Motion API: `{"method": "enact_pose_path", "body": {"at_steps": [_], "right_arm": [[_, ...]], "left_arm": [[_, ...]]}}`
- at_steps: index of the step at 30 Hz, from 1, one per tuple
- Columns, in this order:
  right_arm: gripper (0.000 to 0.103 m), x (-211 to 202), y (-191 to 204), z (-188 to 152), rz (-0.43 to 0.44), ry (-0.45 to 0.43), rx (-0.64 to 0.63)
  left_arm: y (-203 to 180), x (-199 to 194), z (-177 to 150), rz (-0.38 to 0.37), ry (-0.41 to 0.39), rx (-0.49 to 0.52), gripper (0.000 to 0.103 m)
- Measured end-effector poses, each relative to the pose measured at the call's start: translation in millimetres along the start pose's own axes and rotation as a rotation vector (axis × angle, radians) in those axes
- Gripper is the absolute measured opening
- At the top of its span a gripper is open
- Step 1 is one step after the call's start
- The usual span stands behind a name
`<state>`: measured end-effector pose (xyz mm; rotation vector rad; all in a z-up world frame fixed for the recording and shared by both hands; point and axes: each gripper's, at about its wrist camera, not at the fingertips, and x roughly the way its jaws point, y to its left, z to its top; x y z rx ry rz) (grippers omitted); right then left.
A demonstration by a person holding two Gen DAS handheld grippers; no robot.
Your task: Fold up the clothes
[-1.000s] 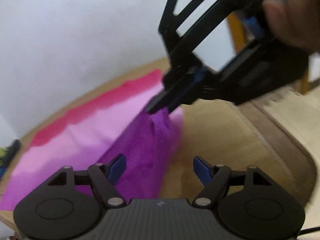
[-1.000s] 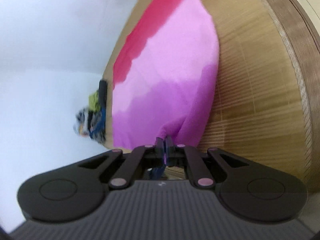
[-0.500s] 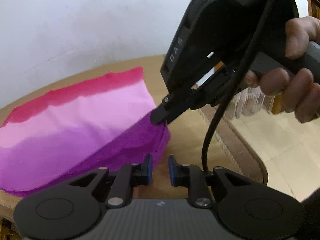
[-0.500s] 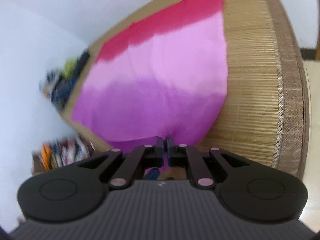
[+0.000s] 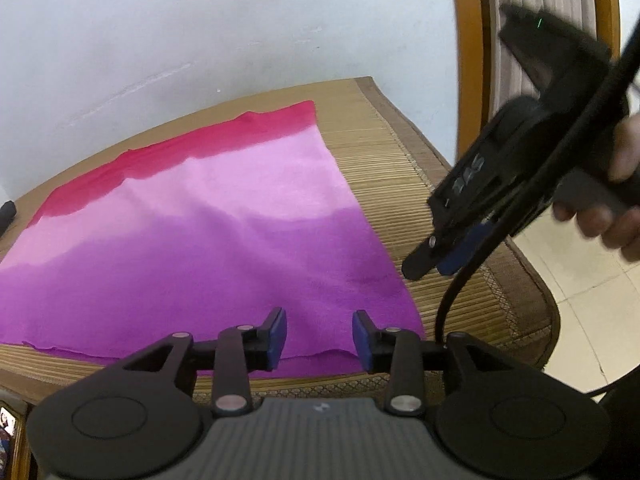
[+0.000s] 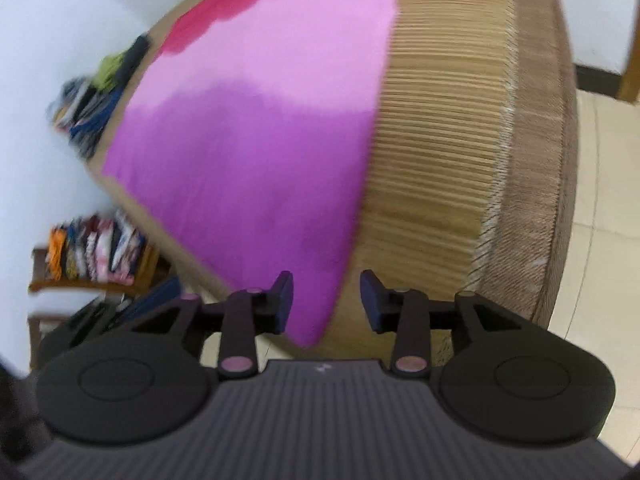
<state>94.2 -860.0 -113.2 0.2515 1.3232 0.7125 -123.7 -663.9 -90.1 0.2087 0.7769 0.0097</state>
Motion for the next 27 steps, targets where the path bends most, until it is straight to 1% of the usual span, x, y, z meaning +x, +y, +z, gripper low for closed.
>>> {"method": "enact_pose_path", "body": {"at_steps": [3, 4, 9, 10, 11, 12, 14, 17, 22, 24, 27], "right_arm": [[0.040, 18, -4, -6, 0.008, 0.032, 0.014], [0.040, 21, -5, -9, 0.012, 0.030, 0.003], [0.035, 34, 3, -13, 0.005, -0.024, -0.036], [0.021, 36, 7, -12, 0.005, -0.034, -0.046], [0.009, 37, 10, -12, 0.006, -0.040, -0.055], [0.004, 37, 12, -11, 0.015, -0.045, -0.050], [0.004, 33, 8, -9, 0.054, -0.068, -0.006], [0.004, 22, 2, -4, 0.118, -0.097, 0.069], [0.004, 10, -5, 5, 0.207, -0.109, 0.200], [0.004, 7, -4, 7, 0.230, -0.107, 0.222], [0.004, 2, -1, 10, 0.240, -0.104, 0.214]], "left_arm": [[2, 1, -1, 0.017, 0.008, -0.004, 0.043], [3, 0, -2, 0.022, 0.010, -0.005, 0.044], [4, 4, -3, 0.042, 0.022, 0.009, 0.047], [5, 6, -3, 0.042, 0.022, 0.014, 0.047], [5, 8, -3, 0.042, 0.022, 0.020, 0.048], [5, 9, -2, 0.039, 0.021, 0.024, 0.049], [3, 11, -1, 0.029, 0.016, 0.037, 0.051], [1, 13, 2, -0.017, -0.008, 0.069, 0.057], [-11, 18, 8, -0.089, -0.054, 0.139, 0.065], [-16, 24, 11, -0.090, -0.076, 0.171, 0.067], [-20, 43, 16, -0.051, -0.081, 0.214, 0.068]]}}
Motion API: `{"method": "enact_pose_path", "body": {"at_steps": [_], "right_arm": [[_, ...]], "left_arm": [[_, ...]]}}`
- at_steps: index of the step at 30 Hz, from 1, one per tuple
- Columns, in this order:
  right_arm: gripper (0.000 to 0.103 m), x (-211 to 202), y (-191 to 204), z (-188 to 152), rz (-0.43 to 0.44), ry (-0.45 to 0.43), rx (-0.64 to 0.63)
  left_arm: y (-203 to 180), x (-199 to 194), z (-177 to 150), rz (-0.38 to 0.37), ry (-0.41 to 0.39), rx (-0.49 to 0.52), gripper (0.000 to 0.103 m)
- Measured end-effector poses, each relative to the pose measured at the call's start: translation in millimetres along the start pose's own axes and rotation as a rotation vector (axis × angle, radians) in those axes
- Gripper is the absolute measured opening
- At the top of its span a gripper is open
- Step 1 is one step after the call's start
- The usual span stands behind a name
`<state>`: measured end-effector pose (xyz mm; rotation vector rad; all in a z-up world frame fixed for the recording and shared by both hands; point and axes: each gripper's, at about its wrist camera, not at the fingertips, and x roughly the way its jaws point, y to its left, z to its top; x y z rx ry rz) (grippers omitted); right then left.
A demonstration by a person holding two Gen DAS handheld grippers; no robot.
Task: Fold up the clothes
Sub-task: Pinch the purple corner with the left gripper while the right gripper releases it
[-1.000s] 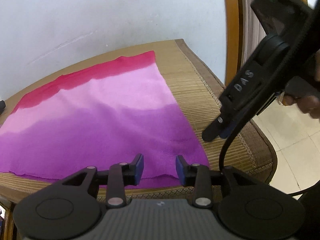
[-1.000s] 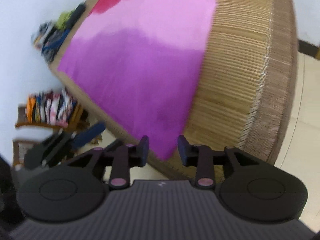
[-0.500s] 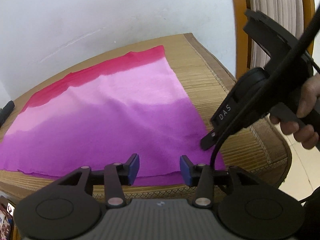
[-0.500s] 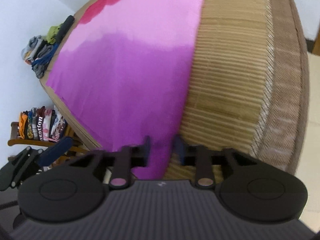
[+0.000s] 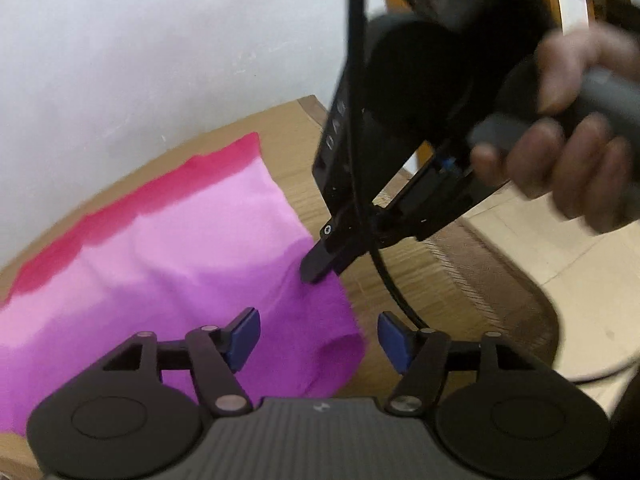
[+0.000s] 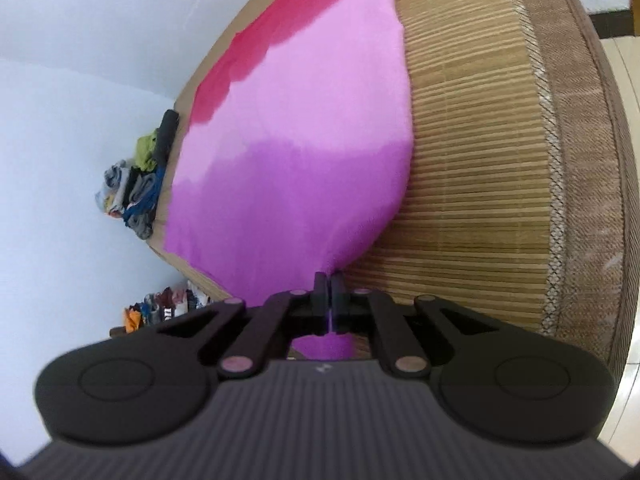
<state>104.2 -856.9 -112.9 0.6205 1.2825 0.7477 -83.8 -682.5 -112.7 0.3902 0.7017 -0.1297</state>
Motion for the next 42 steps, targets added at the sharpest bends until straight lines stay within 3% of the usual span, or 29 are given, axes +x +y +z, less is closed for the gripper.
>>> {"method": "enact_pose_path", "body": {"at_steps": [7, 8, 9, 10, 11, 18, 20, 22, 25, 29, 32, 34, 36, 42], "right_arm": [[0.004, -7, 7, 14, 0.033, -0.025, 0.052], [0.004, -7, 9, 15, 0.029, -0.032, 0.050], [0.004, -8, 11, 16, 0.025, -0.037, 0.049], [0.004, -8, 13, 16, 0.017, -0.040, 0.042], [0.004, -7, 16, 15, 0.003, -0.041, 0.027], [0.010, -3, 21, 11, -0.096, -0.028, -0.073], [0.021, -8, 17, 17, -0.133, -0.093, -0.046], [0.045, -14, 11, 24, -0.180, -0.184, 0.004], [0.050, -18, -2, 38, -0.194, -0.293, 0.088], [0.050, -15, -20, 59, -0.156, -0.352, 0.142], [0.051, -6, -32, 90, -0.132, -0.380, 0.171], [0.061, 2, -40, 120, -0.113, -0.401, 0.198], [0.062, 13, -45, 154, -0.097, -0.420, 0.203], [0.062, 58, -42, 253, -0.223, -0.459, 0.096]], "left_arm": [[11, 11, 1, 0.000, -0.022, 0.055, 0.068], [13, 11, 0, 0.006, -0.029, 0.056, 0.063], [15, 11, 0, 0.011, -0.038, 0.056, 0.036], [18, 11, -1, 0.015, -0.036, 0.056, 0.014], [21, 11, -1, 0.006, -0.033, 0.050, 0.003], [63, -11, -5, -0.159, -0.066, -0.103, 0.002], [75, -16, -9, -0.181, -0.085, -0.144, 0.002], [89, -20, -12, -0.204, -0.103, -0.184, 0.002], [115, -21, -13, -0.234, -0.118, -0.277, 0.002], [144, -34, -15, -0.249, -0.143, -0.380, 0.002], [157, -43, -14, -0.246, -0.167, -0.422, 0.002], [165, -47, -13, -0.224, -0.173, -0.440, 0.002], [175, -48, -10, -0.208, -0.166, -0.465, 0.002], [199, -50, -3, -0.148, -0.126, -0.530, 0.002]]}}
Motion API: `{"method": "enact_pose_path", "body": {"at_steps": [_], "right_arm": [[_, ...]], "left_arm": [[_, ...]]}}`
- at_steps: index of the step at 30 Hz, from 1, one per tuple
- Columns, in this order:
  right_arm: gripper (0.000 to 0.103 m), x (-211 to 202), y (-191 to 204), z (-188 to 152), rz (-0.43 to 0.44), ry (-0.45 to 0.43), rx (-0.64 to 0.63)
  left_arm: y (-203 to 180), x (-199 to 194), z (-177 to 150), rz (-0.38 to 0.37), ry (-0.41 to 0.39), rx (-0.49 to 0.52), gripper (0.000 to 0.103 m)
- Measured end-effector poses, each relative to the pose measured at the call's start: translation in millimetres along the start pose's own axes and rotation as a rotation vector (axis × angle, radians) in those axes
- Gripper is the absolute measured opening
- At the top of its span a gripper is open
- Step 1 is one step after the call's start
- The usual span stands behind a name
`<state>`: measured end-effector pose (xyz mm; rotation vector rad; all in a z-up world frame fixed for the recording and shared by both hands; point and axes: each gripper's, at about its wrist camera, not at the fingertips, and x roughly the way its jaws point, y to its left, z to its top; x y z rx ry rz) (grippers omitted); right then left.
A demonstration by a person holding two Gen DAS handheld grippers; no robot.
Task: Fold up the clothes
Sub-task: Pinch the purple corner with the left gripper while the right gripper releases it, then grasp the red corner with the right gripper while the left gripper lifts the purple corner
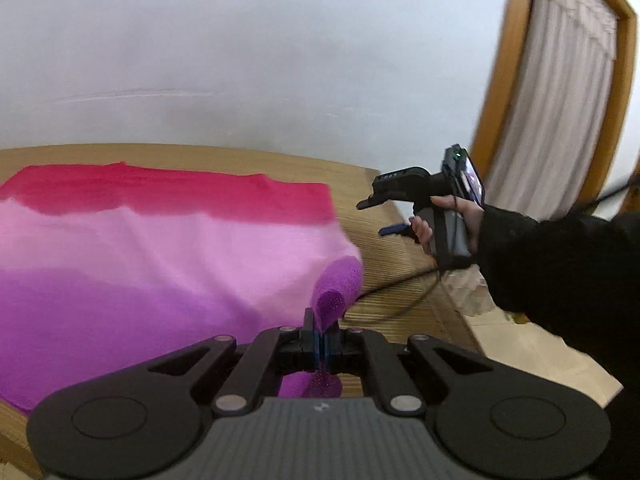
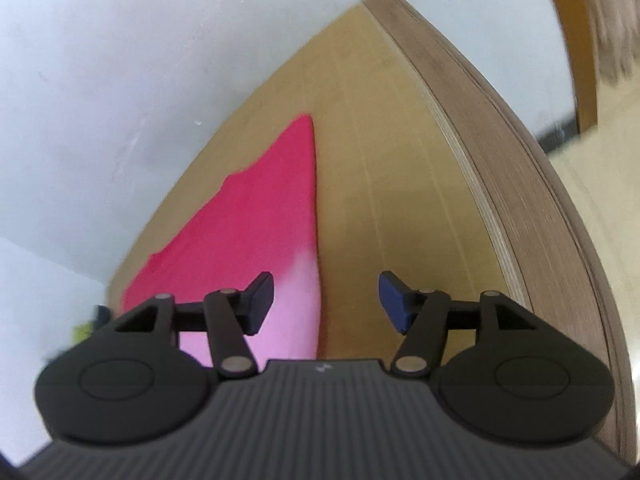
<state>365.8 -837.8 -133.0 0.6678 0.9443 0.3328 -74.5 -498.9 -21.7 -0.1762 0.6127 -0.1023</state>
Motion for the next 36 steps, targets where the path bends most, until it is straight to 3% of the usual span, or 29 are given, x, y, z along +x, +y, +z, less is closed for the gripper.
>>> {"method": "enact_pose_path", "body": {"at_steps": [5, 8, 11, 12, 13, 14, 15, 22, 29, 36], "right_arm": [[0.062, 66, 17, 36, -0.051, 0.008, -0.077], [0.061, 96, 28, 43, -0.080, 0.013, -0.118], [0.061, 114, 46, 44, -0.114, 0.011, -0.243], [0.053, 119, 53, 44, -0.117, 0.008, -0.294], [0.026, 122, 58, 43, -0.109, 0.010, -0.337], [0.009, 125, 60, 44, -0.095, 0.023, -0.358], [0.005, 126, 61, 45, -0.077, 0.025, -0.348], [0.005, 103, 77, 58, 0.065, -0.054, -0.230], [0.005, 79, 150, 50, 0.190, -0.128, -0.254], [0.005, 91, 248, 0, 0.207, -0.173, -0.299]], "left_arm": [[11, -1, 6, 0.044, 0.013, -0.074, 0.002], [15, -2, 7, 0.080, 0.021, -0.099, 0.003], [21, -4, 8, 0.115, 0.027, -0.128, 0.003], [24, -5, 8, 0.125, 0.028, -0.140, 0.003], [27, -5, 8, 0.137, 0.030, -0.153, 0.003], [31, -5, 8, 0.146, 0.030, -0.164, 0.003], [35, -5, 8, 0.154, 0.031, -0.176, 0.003], [78, -28, 18, 0.204, -0.019, -0.274, 0.003], [127, -73, 34, 0.232, -0.121, -0.296, 0.003], [211, -127, 27, 0.205, -0.181, -0.289, 0.003]]}}
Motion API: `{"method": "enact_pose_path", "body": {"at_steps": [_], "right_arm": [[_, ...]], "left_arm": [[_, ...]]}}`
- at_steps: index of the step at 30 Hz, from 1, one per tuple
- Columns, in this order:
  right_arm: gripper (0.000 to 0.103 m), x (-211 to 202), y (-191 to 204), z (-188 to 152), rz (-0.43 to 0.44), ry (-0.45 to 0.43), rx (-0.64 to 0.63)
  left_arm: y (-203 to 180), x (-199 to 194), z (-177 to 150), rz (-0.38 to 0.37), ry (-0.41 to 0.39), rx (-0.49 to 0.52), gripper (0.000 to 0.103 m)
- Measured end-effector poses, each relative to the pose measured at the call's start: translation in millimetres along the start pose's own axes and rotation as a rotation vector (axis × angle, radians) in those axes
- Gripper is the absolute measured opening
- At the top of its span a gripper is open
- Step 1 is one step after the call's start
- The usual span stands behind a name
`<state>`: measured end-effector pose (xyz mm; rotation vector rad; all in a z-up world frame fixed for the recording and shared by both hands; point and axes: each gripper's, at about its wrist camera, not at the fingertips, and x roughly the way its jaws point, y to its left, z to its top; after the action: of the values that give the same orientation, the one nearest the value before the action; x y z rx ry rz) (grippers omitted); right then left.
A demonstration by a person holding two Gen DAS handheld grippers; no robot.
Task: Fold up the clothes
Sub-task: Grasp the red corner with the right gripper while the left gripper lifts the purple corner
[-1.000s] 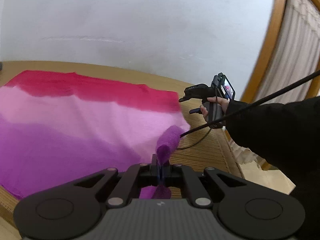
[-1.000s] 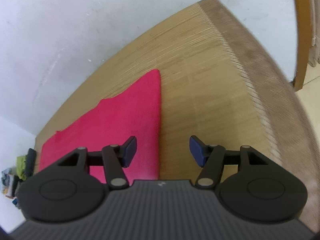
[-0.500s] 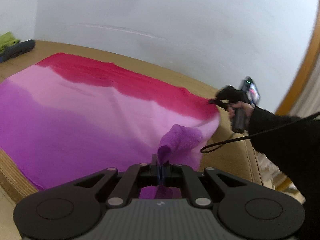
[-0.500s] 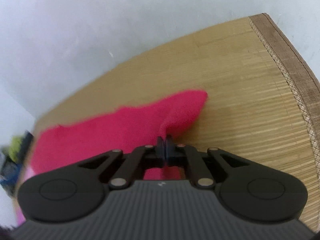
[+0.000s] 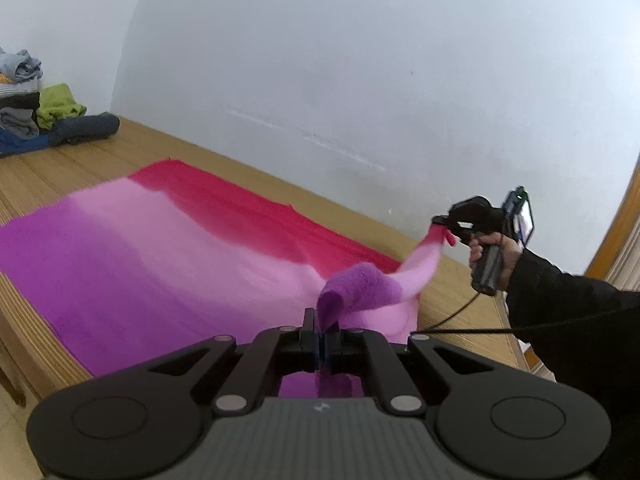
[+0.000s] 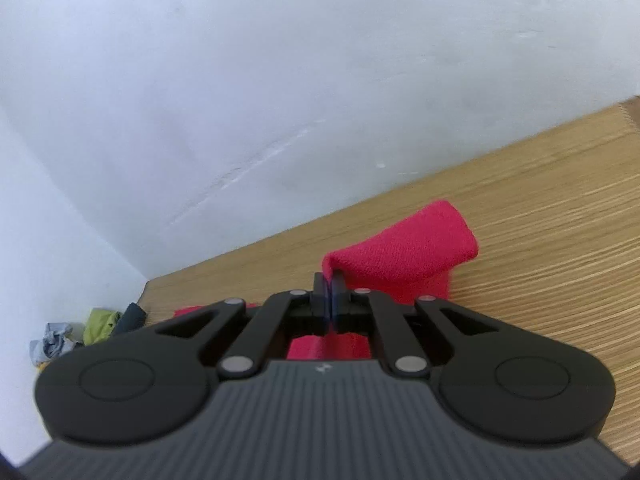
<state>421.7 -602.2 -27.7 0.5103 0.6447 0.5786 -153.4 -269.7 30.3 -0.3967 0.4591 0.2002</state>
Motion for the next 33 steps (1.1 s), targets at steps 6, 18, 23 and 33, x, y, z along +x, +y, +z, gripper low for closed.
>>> {"method": "enact_pose_path", "body": {"at_steps": [6, 18, 23, 33], "right_arm": [[0.005, 36, 103, -26, -0.025, -0.027, -0.072], [0.005, 150, 287, -64, 0.044, -0.053, -0.169], [0.005, 216, 343, -96, 0.077, -0.027, -0.208], [0.005, 317, 427, -162, 0.045, 0.052, -0.336]], "left_arm": [[104, -16, 27, 0.014, -0.014, -0.029, 0.003], [247, 11, 80, 0.096, -0.047, -0.089, 0.003], [307, 39, 100, 0.134, -0.002, -0.133, 0.003], [403, 73, 101, 0.173, 0.081, -0.238, 0.003]]}}
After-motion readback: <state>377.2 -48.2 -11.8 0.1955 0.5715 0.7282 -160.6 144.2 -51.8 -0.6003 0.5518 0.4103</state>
